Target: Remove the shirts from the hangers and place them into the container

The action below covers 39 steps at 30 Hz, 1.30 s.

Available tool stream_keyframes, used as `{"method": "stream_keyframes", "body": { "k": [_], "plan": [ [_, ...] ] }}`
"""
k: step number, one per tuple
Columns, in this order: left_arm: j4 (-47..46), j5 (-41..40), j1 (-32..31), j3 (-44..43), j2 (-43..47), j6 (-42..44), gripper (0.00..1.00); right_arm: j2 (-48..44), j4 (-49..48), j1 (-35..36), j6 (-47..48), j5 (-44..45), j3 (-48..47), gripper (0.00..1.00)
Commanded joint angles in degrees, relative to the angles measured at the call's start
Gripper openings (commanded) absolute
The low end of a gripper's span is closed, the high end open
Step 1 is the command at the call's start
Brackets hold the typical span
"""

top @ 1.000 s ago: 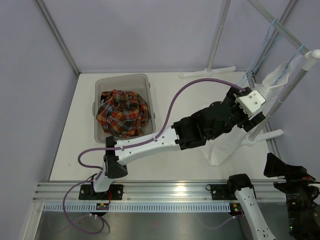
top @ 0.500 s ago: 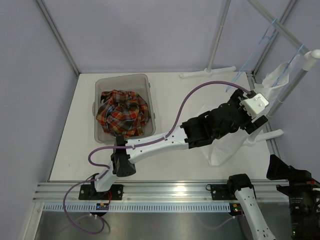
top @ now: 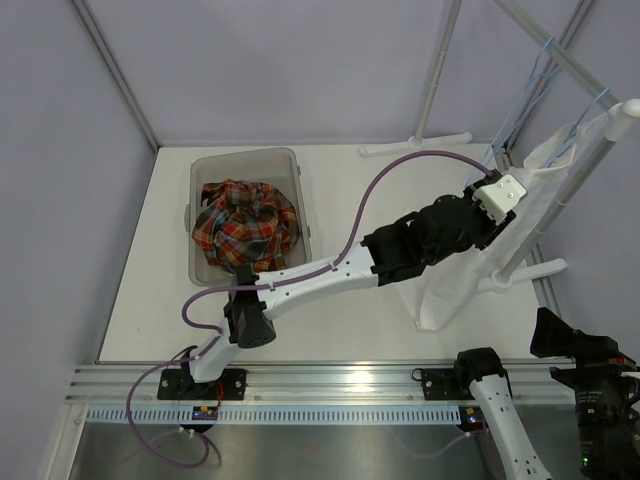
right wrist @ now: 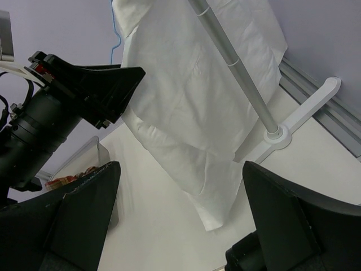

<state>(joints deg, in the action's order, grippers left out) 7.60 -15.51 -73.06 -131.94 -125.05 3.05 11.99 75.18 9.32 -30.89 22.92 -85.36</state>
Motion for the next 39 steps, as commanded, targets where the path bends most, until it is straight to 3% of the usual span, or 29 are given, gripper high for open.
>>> {"method": "stream_keyframes", "body": {
  "k": [1,8,15,26,39],
  "plan": [
    [-4.8,3.5,1.7,-0.6,0.4,-1.6,0.4,-0.7,-1.4,0.4,1.4,0.1,0.5,0.99],
    [-6.8,8.3,4.0,-2.1,-1.3,-4.8,0.26,-0.8,-1.5,0.4,2.3,0.9,0.1,0.99],
    [-9.4,9.5,4.2,-1.9,-0.5,-4.1,0.0,-1.2,-2.3,0.4,2.6,0.6,1.3,0.99],
    [-16.6,15.2,4.2,3.5,5.1,-3.7,0.0,-1.2,-2.3,0.4,3.4,0.6,1.0,0.99],
    [-16.5,12.4,5.4,4.1,10.6,-1.7,0.0,-0.7,-2.7,0.4,4.1,-0.2,0.0,1.0]
  ]
}}
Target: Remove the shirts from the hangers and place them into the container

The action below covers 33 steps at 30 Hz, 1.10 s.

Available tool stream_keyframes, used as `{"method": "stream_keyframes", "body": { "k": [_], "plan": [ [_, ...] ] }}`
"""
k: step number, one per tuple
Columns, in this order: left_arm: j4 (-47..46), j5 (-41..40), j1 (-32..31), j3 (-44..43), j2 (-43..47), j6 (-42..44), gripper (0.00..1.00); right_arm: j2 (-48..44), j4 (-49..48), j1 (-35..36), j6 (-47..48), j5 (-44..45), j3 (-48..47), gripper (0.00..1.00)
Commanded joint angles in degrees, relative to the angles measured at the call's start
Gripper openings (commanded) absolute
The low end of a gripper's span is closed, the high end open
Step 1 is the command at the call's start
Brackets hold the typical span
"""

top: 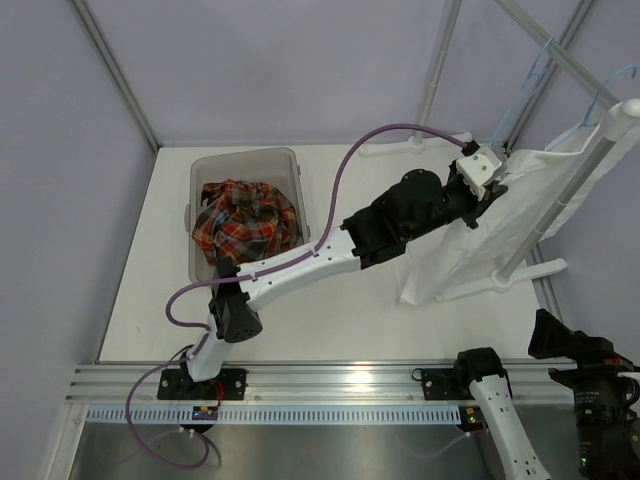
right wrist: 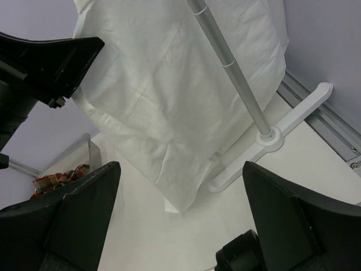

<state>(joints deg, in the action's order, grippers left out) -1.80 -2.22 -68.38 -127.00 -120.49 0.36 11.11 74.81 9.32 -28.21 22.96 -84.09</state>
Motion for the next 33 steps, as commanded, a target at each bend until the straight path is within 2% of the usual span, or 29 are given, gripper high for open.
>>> {"method": "stream_keyframes", "body": {
  "k": [1,5,10,15,21,25,27,28,29,33],
  "plan": [
    [-6.9,-1.4,0.9,-0.9,6.4,1.0,0.0,0.6,-2.3,0.5,1.5,-0.2,-1.6,0.99],
    [-5.0,-4.1,1.4,-0.5,7.9,2.0,0.0,0.9,-2.2,0.4,1.6,-0.9,-2.6,0.99],
    [-2.5,-6.1,1.5,6.6,13.7,2.8,0.0,1.8,-3.6,0.4,2.9,-3.9,-1.6,1.0],
    [4.5,-10.3,1.5,11.0,19.2,2.4,0.0,3.1,-8.4,0.4,7.8,-10.7,0.3,1.0],
    [8.0,-9.3,1.4,19.8,27.2,-0.2,0.0,5.2,-11.2,0.5,7.5,-18.6,1.7,0.99],
    [14.2,-9.8,1.3,25.5,32.6,-5.0,0.0,6.5,-13.7,0.4,8.0,-25.0,2.1,1.0],
    [16.5,-9.6,1.0,31.0,37.0,-7.8,0.0,8.4,-17.3,0.4,10.5,-35.3,2.4,0.99],
    [17.4,-9.6,1.0,32.9,38.7,-9.0,0.0,9.2,-18.5,0.4,11.7,-35.4,2.6,0.99],
    [18.1,-9.6,0.7,34.7,40.4,-10.0,0.0,10.2,-20.4,0.4,13.7,-40.0,2.6,1.0],
    [22.2,-9.7,-1.0,43.1,49.3,-15.1,0.0,17.3,-23.9,0.4,12.4,-41.5,0.5,1.0]
  ]
}}
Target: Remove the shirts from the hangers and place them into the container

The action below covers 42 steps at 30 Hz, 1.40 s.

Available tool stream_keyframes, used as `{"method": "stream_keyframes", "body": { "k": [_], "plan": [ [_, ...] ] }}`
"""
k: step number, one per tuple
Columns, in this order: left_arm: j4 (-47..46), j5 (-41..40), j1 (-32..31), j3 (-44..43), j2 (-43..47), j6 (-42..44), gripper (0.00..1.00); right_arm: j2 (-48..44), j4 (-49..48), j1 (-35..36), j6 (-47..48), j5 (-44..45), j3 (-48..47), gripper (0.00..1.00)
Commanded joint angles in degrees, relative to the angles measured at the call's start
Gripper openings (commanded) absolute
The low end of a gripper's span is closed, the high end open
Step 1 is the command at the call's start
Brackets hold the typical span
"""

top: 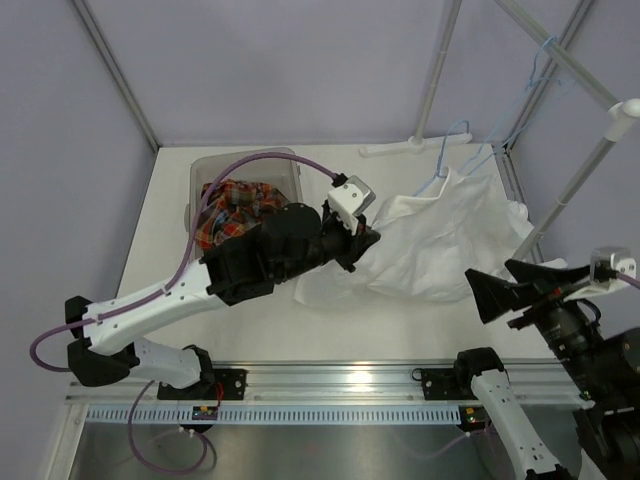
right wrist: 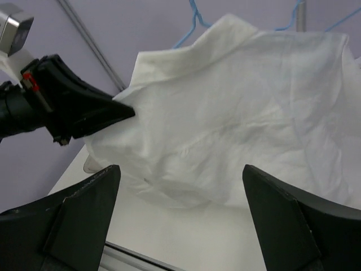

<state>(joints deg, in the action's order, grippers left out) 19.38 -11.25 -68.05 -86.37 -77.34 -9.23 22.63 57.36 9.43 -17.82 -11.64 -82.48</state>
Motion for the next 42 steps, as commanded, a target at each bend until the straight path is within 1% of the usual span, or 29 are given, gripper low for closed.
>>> {"method": "stream_keyframes", "body": {
  "k": [1,3,6,8,11,12,13,17,19,20,24,27,28,34,39,42],
  "plan": [
    [2.4,0.1,-1.6,4.0,8.8,-7.4,0.0,6.8,-7.3,0.3,1.0,-5.7,-1.8,1.0],
    [7.4,-1.2,-3.3,4.5,11.0,-9.2,0.0,11.1,-9.3,0.3,-1.1,-7.1,-2.6,0.99],
    [10.4,-4.2,-7.1,6.6,15.2,-12.6,0.0,15.6,-12.2,0.3,-3.1,-12.7,-3.0,0.99],
    [10.3,-5.6,-9.6,9.5,18.2,-14.5,0.0,16.7,-14.1,0.3,-4.0,-15.1,-2.5,0.99],
    [9.5,-6.2,-11.1,12.5,20.2,-16.6,0.0,17.8,-16.1,0.3,-5.2,-17.5,-2.0,0.96],
    [9.4,-5.9,-11.2,12.5,20.1,-17.0,0.0,17.8,-16.8,0.3,-5.6,-18.2,-1.4,0.95],
    [9.6,-5.4,-11.4,12.5,19.8,-17.5,0.0,18.0,-18.1,0.3,-6.1,-19.9,-1.0,0.91],
    [10.1,-5.8,-13.0,10.1,16.4,-17.4,0.0,18.5,-18.4,0.4,-7.3,-21.9,-0.9,0.84],
    [10.0,-6.0,-13.2,8.9,14.4,-17.3,0.0,18.2,-18.6,0.3,-7.8,-23.2,-0.5,0.79],
    [9.9,-6.1,-13.2,8.4,13.8,-17.2,0.0,18.1,-18.8,0.4,-7.9,-23.5,-0.2,0.77],
    [9.5,-6.2,-13.1,6.0,10.9,-16.6,0.0,18.4,-17.7,0.3,-5.9,-23.2,0.8,0.76],
    [9.5,-5.8,-13.1,4.2,9.4,-16.2,0.0,18.3,-16.3,0.3,-3.8,-21.9,2.7,0.71],
    [9.5,-5.9,-13.1,3.8,9.2,-16.1,0.0,17.9,-16.1,0.3,-3.4,-20.1,3.5,0.71],
    [9.7,-6.1,-13.1,2.3,9.2,-15.3,0.0,15.8,-16.1,0.4,-1.3,-17.2,8.7,0.7],
    [9.4,-4.8,-13.2,2.2,8.6,-15.4,0.0,16.8,-18.0,0.3,-1.2,-16.8,11.0,0.69],
    [9.2,-4.1,-13.1,2.6,8.5,-15.5,0.0,17.5,-18.9,0.3,-1.8,-16.9,10.7,0.68]
  ]
}}
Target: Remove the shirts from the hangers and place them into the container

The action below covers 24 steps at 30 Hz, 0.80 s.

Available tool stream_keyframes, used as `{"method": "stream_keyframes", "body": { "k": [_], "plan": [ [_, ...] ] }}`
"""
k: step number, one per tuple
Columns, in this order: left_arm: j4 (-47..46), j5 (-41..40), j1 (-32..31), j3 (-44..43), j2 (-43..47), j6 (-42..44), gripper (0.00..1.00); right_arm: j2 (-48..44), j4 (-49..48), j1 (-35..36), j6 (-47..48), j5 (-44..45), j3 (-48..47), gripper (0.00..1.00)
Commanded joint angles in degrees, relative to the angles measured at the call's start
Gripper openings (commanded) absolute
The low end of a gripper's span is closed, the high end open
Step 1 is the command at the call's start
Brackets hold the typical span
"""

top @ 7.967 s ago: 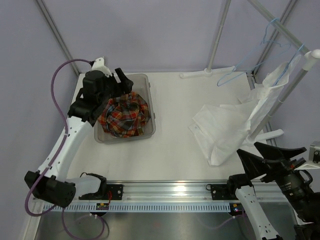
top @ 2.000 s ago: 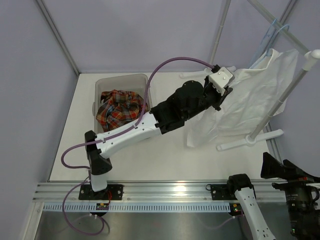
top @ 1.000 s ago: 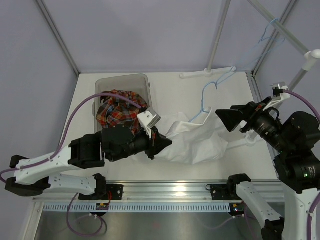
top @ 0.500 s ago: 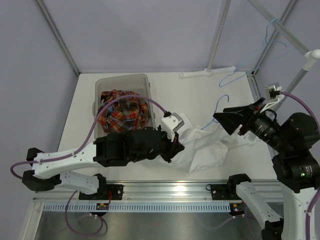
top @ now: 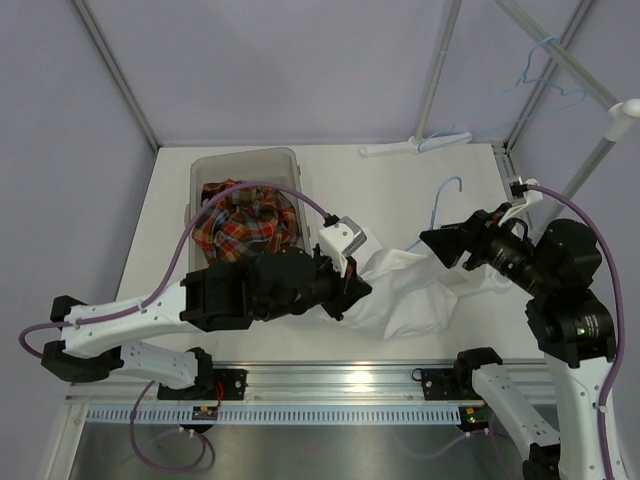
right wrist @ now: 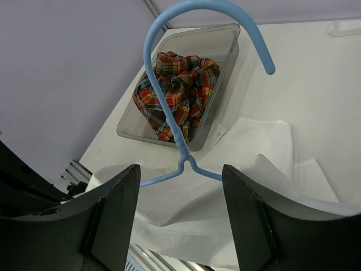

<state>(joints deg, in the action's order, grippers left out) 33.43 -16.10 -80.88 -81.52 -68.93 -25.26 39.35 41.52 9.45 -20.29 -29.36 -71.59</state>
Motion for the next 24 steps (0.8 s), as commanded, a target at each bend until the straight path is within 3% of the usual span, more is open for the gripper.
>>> {"method": "stream_keyframes", "body": {
  "k": [1,6,8,11,12,16,18,20,24],
  "plan": [
    [-4.8,0.8,-0.2,-2.2,0.2,0.6,0.0,1.0,-3.1,0.3,0.6,0.9,-0.5,0.68],
    [-6.0,1.3,-0.2,-1.4,0.5,0.8,0.0,2.2,-4.1,0.3,-0.4,0.5,-1.1,0.66],
    [-6.1,1.5,-0.2,-1.5,0.2,0.9,0.0,2.7,-5.3,0.3,-1.3,0.0,-0.7,0.61],
    [-6.0,1.6,-0.2,-1.9,-0.2,1.3,0.0,2.7,-6.4,0.3,-2.4,-0.8,0.4,0.43],
    [-5.9,1.5,-0.2,-1.9,-0.2,1.3,0.0,2.7,-6.6,0.3,-2.5,-0.5,1.0,0.3],
    [-5.9,1.2,-0.2,-1.8,-0.2,1.6,0.0,1.6,-7.5,0.4,-3.6,-0.2,1.7,0.0],
    [-6.0,1.2,-0.3,-1.7,-0.2,1.7,0.01,1.3,-7.1,0.3,-3.8,0.4,1.4,0.0],
    [-5.7,0.9,-0.3,-1.5,-0.1,1.5,0.25,1.1,-6.3,0.3,-4.0,1.8,0.9,0.0],
    [-4.5,0.5,-0.2,0.0,1.8,0.3,0.44,0.2,-3.6,0.3,-3.5,6.2,-1.3,0.0]
  ]
}}
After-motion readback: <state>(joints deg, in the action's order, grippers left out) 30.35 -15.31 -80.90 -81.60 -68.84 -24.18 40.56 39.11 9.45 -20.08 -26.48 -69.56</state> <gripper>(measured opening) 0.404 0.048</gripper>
